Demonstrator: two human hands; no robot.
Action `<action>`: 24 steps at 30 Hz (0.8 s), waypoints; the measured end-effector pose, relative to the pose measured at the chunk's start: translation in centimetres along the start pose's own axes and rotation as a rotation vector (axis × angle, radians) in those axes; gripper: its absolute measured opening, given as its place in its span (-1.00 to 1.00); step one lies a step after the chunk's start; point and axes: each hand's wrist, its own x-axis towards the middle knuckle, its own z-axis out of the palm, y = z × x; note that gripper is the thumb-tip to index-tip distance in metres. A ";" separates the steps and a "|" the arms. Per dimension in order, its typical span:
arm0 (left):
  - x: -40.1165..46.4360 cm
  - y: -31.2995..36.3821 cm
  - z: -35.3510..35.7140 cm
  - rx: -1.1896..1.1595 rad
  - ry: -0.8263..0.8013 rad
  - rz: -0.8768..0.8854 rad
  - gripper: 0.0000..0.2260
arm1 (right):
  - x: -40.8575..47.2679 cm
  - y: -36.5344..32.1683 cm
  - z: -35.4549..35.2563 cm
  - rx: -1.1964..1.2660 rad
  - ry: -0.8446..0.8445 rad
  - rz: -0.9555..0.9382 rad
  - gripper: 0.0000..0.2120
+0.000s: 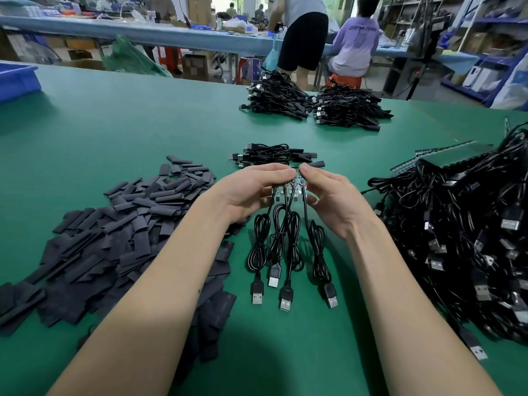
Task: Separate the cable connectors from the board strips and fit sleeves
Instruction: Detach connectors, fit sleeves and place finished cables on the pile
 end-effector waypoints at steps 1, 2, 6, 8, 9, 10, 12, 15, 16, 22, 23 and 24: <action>0.0 0.0 0.0 -0.022 -0.016 -0.008 -0.90 | 0.0 0.0 0.0 0.028 -0.005 0.006 -0.67; 0.0 -0.1 0.0 -0.039 -0.032 -0.018 -0.88 | 0.0 0.1 0.0 0.051 -0.007 0.015 -0.68; -0.1 -0.4 0.1 -0.128 -0.109 -0.038 -0.71 | 0.1 0.3 0.0 0.078 -0.073 0.020 -0.82; -0.1 -0.4 0.2 -0.162 -0.129 -0.027 -0.80 | 0.1 0.2 0.0 0.116 -0.113 0.006 -0.85; -0.2 -0.4 0.2 -0.095 -0.076 -0.021 -0.87 | 0.1 0.2 -0.2 0.124 -0.108 -0.005 -0.84; -0.1 -0.4 0.3 0.047 0.024 -0.011 -0.92 | 0.1 0.0 -0.3 0.106 -0.079 -0.012 -0.80; 0.3 -0.9 0.4 0.406 0.271 0.055 -0.96 | 0.2 -0.3 -0.6 0.031 0.025 -0.013 -0.63; 0.7 -1.7 0.3 0.851 0.412 0.163 -0.94 | 0.3 -0.8 -0.7 -0.114 0.194 -0.028 -0.70; 0.7 -1.8 0.5 1.002 0.430 0.178 -0.91 | 0.3 -0.8 -0.7 -0.190 0.238 -0.037 -0.79; 1.4 -2.1 3.5 0.620 0.415 0.333 -0.92 | 0.5 -1.1 0.0 -0.296 0.338 -0.122 -0.81; 1.4 -2.2 4.1 0.411 0.358 0.282 -0.94 | 0.4 -1.3 -0.2 -0.267 0.347 -0.121 -0.83; 1.4 -2.3 4.6 0.233 0.311 0.237 -0.95 | 0.4 -1.5 -0.3 -0.246 0.350 -0.120 -0.83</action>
